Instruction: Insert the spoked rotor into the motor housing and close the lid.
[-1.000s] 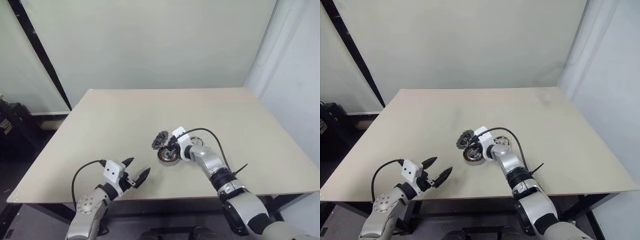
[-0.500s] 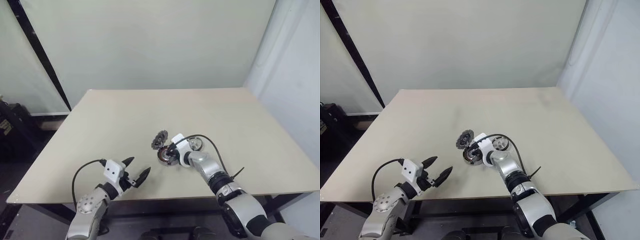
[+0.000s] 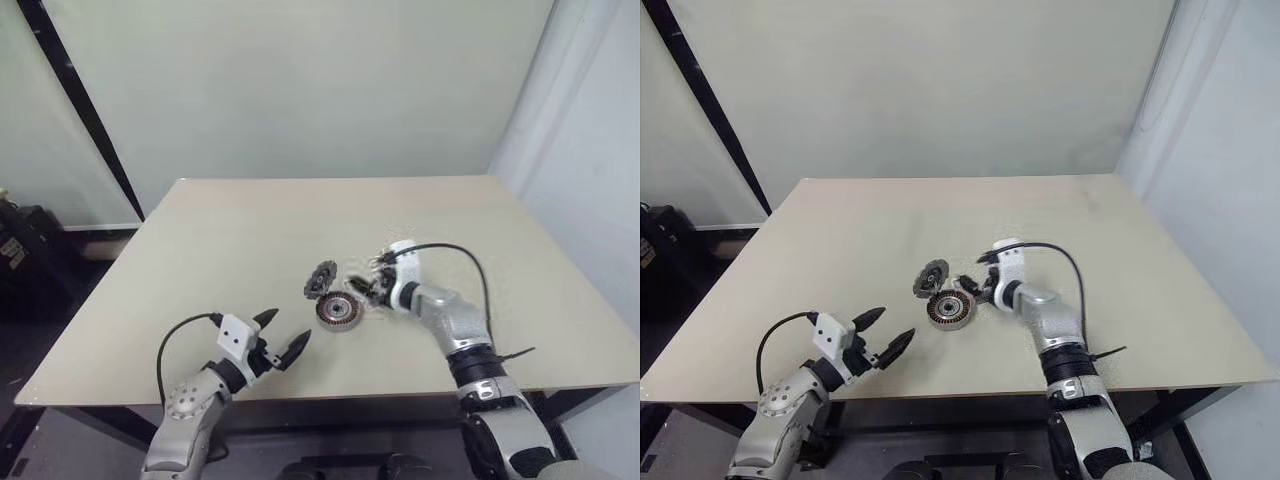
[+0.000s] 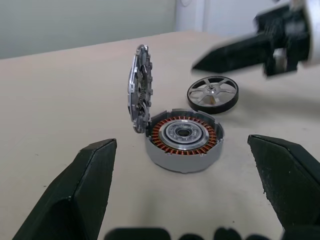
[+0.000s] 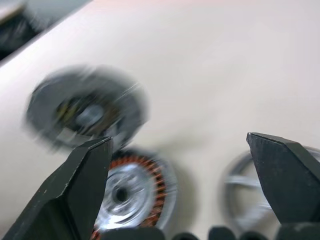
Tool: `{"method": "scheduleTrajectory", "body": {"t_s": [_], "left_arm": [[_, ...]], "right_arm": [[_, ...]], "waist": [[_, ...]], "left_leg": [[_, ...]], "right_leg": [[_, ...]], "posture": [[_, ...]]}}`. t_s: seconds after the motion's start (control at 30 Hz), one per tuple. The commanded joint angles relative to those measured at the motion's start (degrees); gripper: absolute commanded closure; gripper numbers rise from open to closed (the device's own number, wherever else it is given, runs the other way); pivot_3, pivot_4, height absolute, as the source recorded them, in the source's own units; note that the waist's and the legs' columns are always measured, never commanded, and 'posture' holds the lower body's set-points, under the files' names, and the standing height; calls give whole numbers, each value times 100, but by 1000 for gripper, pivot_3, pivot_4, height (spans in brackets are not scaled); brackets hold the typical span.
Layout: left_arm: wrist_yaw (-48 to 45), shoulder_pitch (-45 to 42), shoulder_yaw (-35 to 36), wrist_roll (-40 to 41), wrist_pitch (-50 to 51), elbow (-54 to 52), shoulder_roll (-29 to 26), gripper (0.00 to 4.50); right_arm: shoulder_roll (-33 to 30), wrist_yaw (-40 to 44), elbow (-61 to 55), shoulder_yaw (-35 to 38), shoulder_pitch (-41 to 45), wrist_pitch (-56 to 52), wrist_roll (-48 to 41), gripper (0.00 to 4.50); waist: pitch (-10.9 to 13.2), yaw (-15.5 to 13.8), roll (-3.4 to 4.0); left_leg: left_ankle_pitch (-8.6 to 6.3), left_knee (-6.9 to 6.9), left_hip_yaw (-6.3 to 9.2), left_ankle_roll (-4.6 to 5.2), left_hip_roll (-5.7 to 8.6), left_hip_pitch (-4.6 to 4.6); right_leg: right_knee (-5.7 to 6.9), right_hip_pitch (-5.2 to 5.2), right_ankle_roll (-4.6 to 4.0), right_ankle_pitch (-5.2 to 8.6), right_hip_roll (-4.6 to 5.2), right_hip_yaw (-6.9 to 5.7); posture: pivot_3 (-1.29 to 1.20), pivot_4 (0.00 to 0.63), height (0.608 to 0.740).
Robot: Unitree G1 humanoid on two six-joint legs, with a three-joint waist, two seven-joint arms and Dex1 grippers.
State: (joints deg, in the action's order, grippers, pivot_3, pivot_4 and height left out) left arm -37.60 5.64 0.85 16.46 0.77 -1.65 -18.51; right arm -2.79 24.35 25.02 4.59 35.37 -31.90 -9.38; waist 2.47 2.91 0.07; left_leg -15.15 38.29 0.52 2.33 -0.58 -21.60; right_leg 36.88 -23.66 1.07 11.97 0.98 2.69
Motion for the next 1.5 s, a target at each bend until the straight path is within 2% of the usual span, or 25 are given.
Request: {"method": "scheduleTrajectory", "body": {"t_s": [0.03,0.33,0.87,0.93,1.0,1.27,1.3,1.5], "left_arm": [[-55,-170,-42,-14,-174,7,39,0],[-119,-317,-102,-34,-266,181,110,0],[-87,-244,-124,-35,-242,71,79,0],[-77,-232,-121,-35,-236,55,80,0],[-71,-221,-121,-34,-230,41,80,0],[-62,-202,-143,-32,-216,20,95,0],[-61,-202,-147,-32,-215,19,99,0],[-69,-214,-171,-35,-218,39,109,0]], "right_arm": [[-181,-538,-296,967,196,-589,-682,18],[-250,-1496,723,2390,607,-1418,-1685,18],[-65,-1602,1983,2452,845,-1209,-1904,18],[-64,-1608,2047,2457,851,-1144,-1903,385],[-60,-1615,2097,2484,860,-1114,-1933,947],[-79,-1677,2126,2595,821,-1078,-2063,3922],[-87,-1688,2114,2610,810,-1087,-2079,4138],[-144,-1719,2011,2716,760,-1191,-2218,4143]], "waist": [[0,-2,0],[-1,30,4],[0,28,11],[0,27,11],[0,27,12],[0,28,12],[0,27,12],[1,28,12]], "left_leg": [[0,0,0,0,0,0],[1,-5,-5,3,-4,5],[1,-5,-7,4,-1,0],[1,-5,-6,4,-1,0],[1,-5,-6,4,-1,0],[1,-5,-6,4,-1,0],[1,-5,-6,4,-1,0],[1,-5,-6,4,-1,0]], "right_leg": [[0,1,0,0,0,0],[1,0,-1,0,-11,5],[-6,1,1,0,-8,9],[-6,1,1,0,-9,9],[-6,1,1,0,-8,9],[-6,1,1,0,-9,9],[-6,1,1,0,-9,9],[-7,1,1,0,-8,9]], "posture": [[0,0,740],[0,0,740],[0,0,740],[0,0,740],[0,0,740],[0,0,740],[0,0,740],[0,0,740]]}}
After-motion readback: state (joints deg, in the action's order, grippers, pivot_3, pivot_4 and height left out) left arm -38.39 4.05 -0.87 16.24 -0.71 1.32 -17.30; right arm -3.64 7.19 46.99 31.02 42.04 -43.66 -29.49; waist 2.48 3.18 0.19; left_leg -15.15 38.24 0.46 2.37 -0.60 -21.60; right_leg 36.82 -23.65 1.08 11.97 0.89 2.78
